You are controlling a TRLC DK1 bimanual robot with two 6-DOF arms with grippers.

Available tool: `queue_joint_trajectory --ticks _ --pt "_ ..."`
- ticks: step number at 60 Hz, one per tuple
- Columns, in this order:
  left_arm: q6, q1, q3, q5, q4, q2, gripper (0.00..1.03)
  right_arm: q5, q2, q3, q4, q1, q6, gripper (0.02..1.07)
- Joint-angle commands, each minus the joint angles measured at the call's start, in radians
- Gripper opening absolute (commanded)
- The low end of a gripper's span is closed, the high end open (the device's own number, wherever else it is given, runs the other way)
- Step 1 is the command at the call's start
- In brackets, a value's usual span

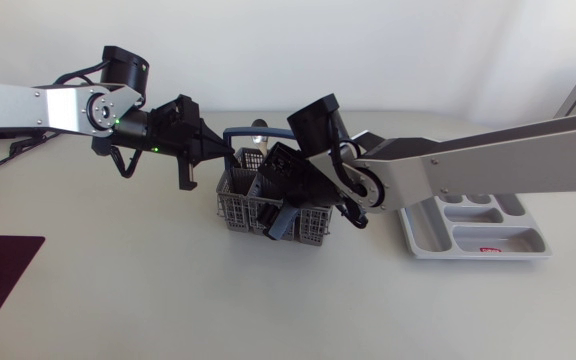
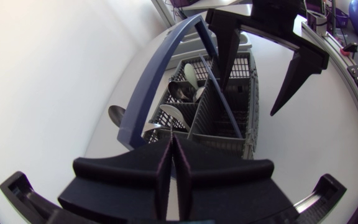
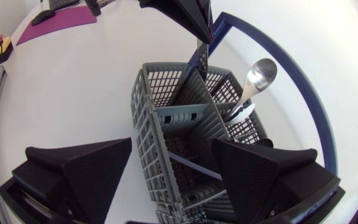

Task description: Sort the cutlery from the basket into the organizer compartments.

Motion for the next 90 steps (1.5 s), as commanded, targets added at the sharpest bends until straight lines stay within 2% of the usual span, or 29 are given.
queue_joint_trajectory --ticks 1,14,36,48,63,70,78,90 --pt "0.029 0.004 0.044 0.008 -0.012 -0.004 0.03 0.008 0.02 0.018 0.005 0.003 0.017 0.95" --pt "0.017 -0.004 0.042 0.008 -0.024 -0.066 0.03 0.008 0.003 -0.012 0.006 0.005 0.015 0.95" --pt "0.011 -0.076 -0.091 -0.026 0.016 -0.287 0.03 0.014 -0.057 -0.049 0.006 0.006 0.018 0.95" --pt "-0.002 -0.065 -0.091 -0.033 -0.066 -0.418 0.03 0.014 -0.165 -0.1 0.005 0.008 0.012 0.95" --pt "-0.095 -0.057 -0.07 -0.029 -0.199 -0.583 0.03 0.008 -0.333 -0.154 -0.035 0.02 0.0 0.96" --pt "-0.137 -0.061 -0.025 0.019 -0.325 -0.592 0.03 -0.018 -0.409 -0.186 -0.055 0.031 -0.006 0.96" --pt "-0.203 -0.064 -0.033 0.083 -0.36 -0.607 0.03 -0.059 -0.437 -0.204 -0.078 0.035 -0.011 0.96" --pt "-0.276 -0.073 -0.062 0.174 -0.357 -0.587 0.03 -0.133 -0.445 -0.213 -0.09 0.049 -0.009 0.96"
